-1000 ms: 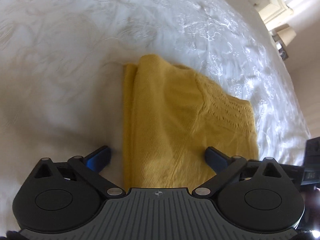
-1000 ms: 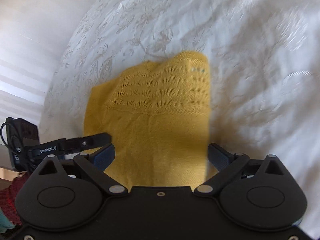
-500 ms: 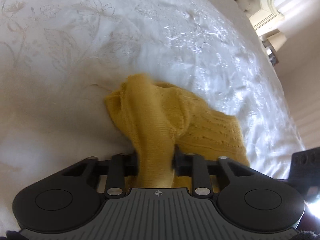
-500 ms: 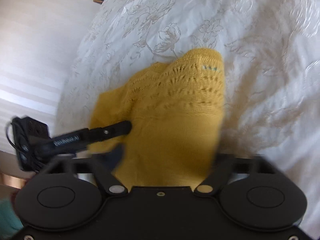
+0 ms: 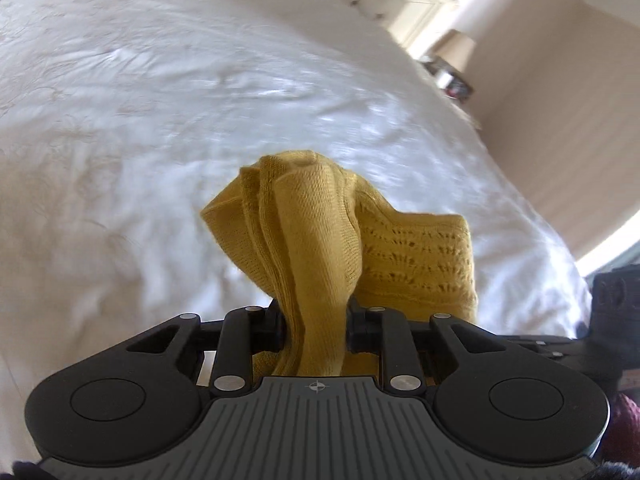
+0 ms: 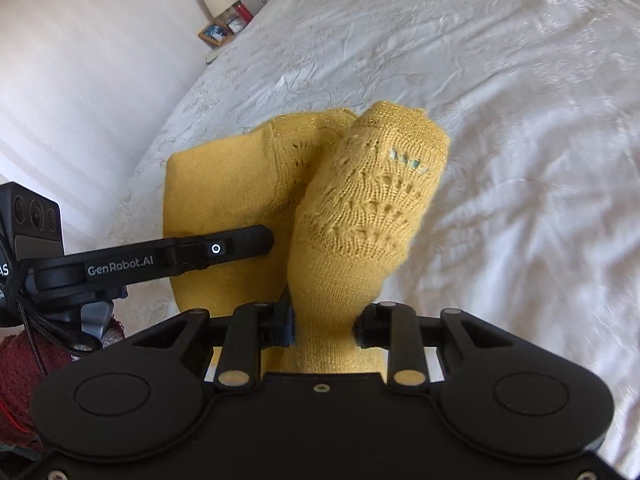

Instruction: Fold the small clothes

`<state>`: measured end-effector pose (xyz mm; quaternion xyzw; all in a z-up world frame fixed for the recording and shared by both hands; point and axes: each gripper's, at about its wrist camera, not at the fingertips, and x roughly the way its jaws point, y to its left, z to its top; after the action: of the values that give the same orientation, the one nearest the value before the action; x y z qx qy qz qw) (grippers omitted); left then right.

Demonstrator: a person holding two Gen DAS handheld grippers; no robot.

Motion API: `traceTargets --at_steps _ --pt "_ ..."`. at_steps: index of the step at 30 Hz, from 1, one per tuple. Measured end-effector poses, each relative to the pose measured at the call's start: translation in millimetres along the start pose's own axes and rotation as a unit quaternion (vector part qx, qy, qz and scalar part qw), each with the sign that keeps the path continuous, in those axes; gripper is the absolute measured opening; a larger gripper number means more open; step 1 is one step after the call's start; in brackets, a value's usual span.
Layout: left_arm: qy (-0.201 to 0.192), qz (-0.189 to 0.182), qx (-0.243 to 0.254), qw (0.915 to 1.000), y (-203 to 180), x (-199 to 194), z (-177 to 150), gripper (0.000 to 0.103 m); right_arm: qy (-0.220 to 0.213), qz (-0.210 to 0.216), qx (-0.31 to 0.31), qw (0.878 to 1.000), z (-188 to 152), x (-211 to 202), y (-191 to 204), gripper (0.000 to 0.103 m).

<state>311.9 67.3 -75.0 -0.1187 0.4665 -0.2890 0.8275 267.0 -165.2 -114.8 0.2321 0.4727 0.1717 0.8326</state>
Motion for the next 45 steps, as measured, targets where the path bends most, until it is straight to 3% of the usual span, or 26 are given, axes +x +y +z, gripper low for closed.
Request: traceTargets --at_steps 7,10,12,14,15,17,18,19,20,23,29,33,36,37,40,45 --pt "0.026 -0.025 -0.013 0.9993 -42.3 -21.0 -46.8 0.025 0.033 0.012 -0.009 0.999 -40.4 -44.7 0.2 0.038" --pt "0.035 -0.008 -0.012 0.9993 -39.6 -10.6 -62.3 0.026 0.043 -0.013 -0.022 0.999 -54.8 -41.7 -14.2 0.04" --pt "0.039 0.044 0.001 0.9983 -30.9 6.1 -70.9 0.03 0.054 -0.079 -0.026 0.995 -64.2 -28.1 -36.1 0.046" --pt "0.044 0.14 0.041 0.9884 -17.9 28.2 -79.3 0.033 0.07 -0.15 -0.031 0.986 -70.3 -16.3 -56.1 0.051" --pt "0.056 0.175 0.054 0.9816 -10.4 36.8 -81.8 0.033 0.071 -0.165 -0.034 0.983 -72.1 -16.1 -62.0 0.051" --pt "0.082 0.199 0.037 0.9759 7.1 43.1 -81.9 0.033 0.056 -0.165 -0.035 0.984 -72.7 -25.0 -65.8 0.053" --pt "0.08 0.196 0.018 0.9772 12.9 39.4 -80.3 0.033 0.047 -0.16 -0.04 0.985 -72.4 -29.8 -65.0 0.058" --pt "0.067 0.196 0.004 0.9783 15.5 32.9 -78.3 0.038 0.038 -0.159 -0.049 0.985 -71.2 -32.5 -62.9 0.07" --pt "0.054 0.198 0.006 0.9788 14.0 27.4 -76.2 0.048 0.029 -0.157 -0.061 0.985 -70.5 -36.1 -61.0 0.08" --pt "0.034 0.193 0.033 0.98 2.1 22.8 -70.0 0.069 0.021 -0.166 -0.07 0.983 -64.0 -29.4 -60.0 0.081" --pt "0.046 0.192 0.084 0.9766 -16.5 58.5 -61.9 0.074 0.045 -0.192 -0.071 0.978 -47.1 9.1 -67.9 0.085" --pt "0.081 0.209 0.102 0.9691 -3.4 90.8 -59.3 0.074 0.089 -0.219 -0.067 0.969 -39.3 43.6 -80.8 0.087" --pt "0.115 0.208 0.12 0.9639 16.8 105.5 -60.2 0.088 0.109 -0.238 -0.049 0.964 -39.8 56.2 -93.7 0.101" --pt "0.117 0.205 0.13 0.9631 21.3 105.7 -60.4 0.096 0.108 -0.239 -0.042 0.964 -40.8 56.7 -96.1 0.101" --pt "0.119 0.195 0.152 0.9617 25.5 99.0 -58.4 0.098 0.086 -0.246 -0.028 0.965 -47.2 48.6 -92.1 0.101" --pt "0.091 0.171 0.192 0.9621 5.9 56.3 -69.7 0.097 0.013 -0.235 -0.011 0.972 -73.9 8.0 -65.7 0.101"
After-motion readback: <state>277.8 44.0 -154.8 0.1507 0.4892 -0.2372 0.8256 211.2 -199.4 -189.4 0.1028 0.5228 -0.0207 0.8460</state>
